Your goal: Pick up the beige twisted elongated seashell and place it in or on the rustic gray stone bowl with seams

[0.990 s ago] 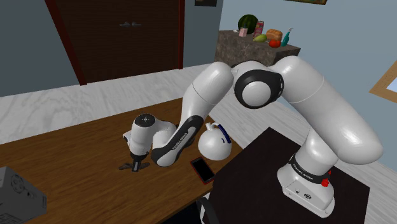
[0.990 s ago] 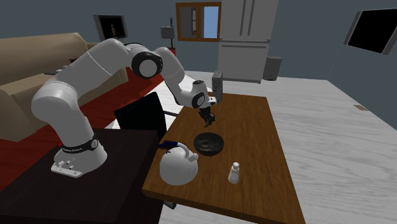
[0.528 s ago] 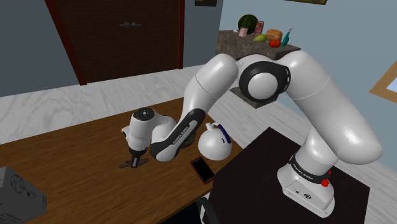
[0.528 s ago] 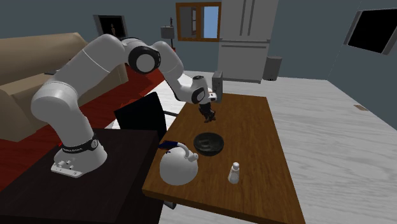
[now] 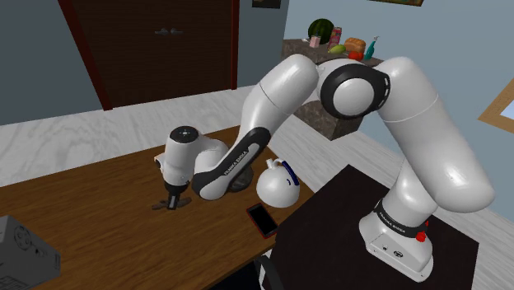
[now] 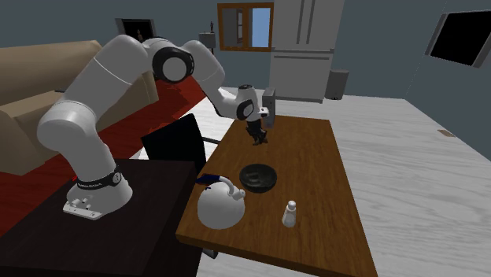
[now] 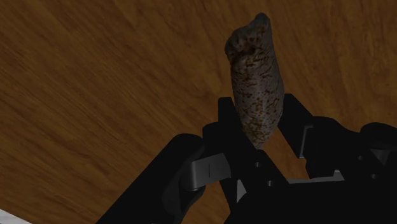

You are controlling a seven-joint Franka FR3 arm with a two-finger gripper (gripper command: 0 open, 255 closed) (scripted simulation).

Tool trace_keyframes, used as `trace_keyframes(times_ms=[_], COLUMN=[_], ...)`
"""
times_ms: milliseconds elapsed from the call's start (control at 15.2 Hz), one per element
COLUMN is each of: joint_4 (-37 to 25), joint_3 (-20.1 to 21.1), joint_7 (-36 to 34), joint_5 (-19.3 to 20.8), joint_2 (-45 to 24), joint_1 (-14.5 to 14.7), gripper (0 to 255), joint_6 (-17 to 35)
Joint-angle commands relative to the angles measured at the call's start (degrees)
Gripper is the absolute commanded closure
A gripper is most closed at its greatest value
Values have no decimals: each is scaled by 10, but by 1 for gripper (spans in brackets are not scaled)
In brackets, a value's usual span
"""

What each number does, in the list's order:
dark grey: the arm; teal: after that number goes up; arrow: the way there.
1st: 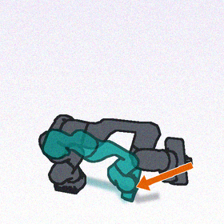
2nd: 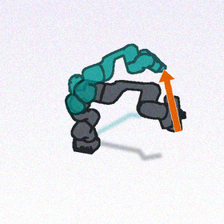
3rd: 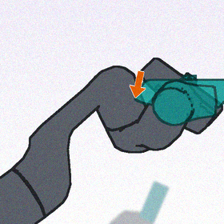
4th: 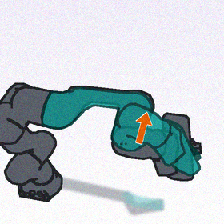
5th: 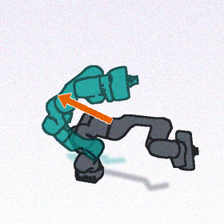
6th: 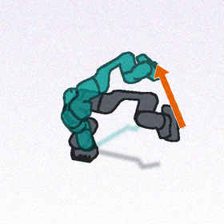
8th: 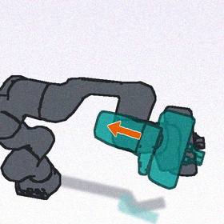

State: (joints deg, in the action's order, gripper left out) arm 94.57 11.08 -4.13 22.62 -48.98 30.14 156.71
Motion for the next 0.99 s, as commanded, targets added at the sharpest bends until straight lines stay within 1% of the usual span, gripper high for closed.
trace_keyframes(times_ms=[0, 858, 924], joint_4=[8, 30, 54], joint_3=[4, 30, 32], joint_7=[1, 19, 26], joint_5=[-2, -23, -24], joint_2=[14, 88, 102], joint_1=[-2, -21, -34], gripper=[255, 255, 255], joint_6=[-7, -60, -49])
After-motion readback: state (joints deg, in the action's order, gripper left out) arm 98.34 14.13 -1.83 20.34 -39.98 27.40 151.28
